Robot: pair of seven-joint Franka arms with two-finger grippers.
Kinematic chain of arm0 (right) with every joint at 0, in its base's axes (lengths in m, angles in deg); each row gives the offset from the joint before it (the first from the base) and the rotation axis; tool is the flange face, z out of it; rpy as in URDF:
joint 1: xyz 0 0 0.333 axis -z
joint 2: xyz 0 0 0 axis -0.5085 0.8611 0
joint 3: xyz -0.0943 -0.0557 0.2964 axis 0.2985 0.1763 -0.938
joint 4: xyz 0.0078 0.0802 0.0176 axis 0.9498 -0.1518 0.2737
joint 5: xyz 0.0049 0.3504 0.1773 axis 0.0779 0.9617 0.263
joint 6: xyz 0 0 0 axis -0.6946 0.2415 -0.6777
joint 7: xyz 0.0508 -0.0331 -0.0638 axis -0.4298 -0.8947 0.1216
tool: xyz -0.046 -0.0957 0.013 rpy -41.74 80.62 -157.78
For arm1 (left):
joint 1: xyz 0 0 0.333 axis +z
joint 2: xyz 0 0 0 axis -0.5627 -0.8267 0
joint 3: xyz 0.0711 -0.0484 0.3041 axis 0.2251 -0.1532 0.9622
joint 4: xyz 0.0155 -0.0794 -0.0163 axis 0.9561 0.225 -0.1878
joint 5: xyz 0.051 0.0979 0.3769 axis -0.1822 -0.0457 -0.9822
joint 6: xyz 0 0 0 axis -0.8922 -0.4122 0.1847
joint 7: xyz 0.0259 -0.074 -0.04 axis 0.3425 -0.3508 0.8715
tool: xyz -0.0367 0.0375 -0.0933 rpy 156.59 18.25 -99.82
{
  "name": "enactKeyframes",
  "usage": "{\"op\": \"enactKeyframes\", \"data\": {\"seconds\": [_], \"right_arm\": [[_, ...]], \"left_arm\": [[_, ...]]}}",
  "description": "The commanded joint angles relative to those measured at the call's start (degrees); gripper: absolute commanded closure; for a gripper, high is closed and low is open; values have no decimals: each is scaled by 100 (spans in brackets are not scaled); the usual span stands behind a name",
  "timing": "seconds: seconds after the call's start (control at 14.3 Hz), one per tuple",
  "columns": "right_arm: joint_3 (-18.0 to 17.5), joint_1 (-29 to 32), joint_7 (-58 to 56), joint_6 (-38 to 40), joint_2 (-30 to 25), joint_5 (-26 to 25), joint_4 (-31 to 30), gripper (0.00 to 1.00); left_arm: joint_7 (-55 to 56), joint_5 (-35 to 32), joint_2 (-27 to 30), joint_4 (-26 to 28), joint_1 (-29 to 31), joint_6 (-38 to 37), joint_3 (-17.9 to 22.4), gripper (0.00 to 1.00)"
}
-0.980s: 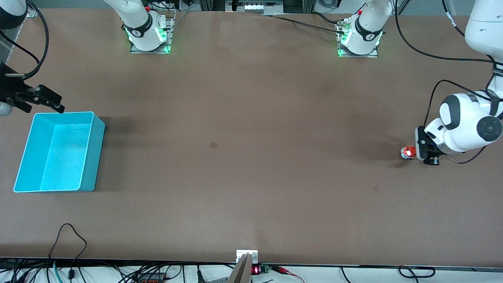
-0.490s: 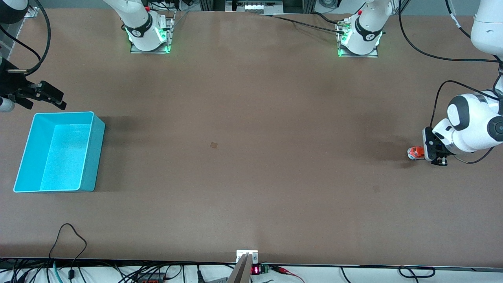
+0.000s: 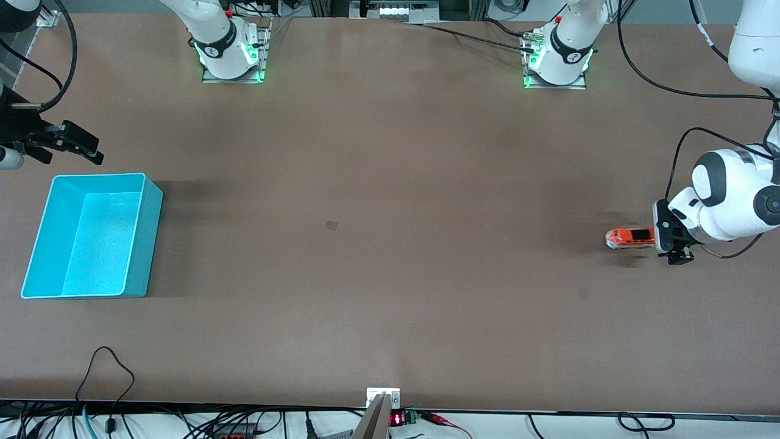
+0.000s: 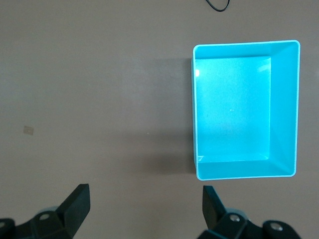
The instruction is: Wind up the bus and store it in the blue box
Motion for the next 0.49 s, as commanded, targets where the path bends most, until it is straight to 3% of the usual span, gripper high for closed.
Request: {"op": "enactKeyframes", "data": {"seconds": [0.0,0.42], "right_arm": [[22,-31,102,48,-63,-5,5,0],[22,-31,102,12,-55,-5,14,0]], "left_arm": [[282,-130,214,-23,-120,-406,-20,0],[501,-129,364,-32,-182,-555,-46,0]]}}
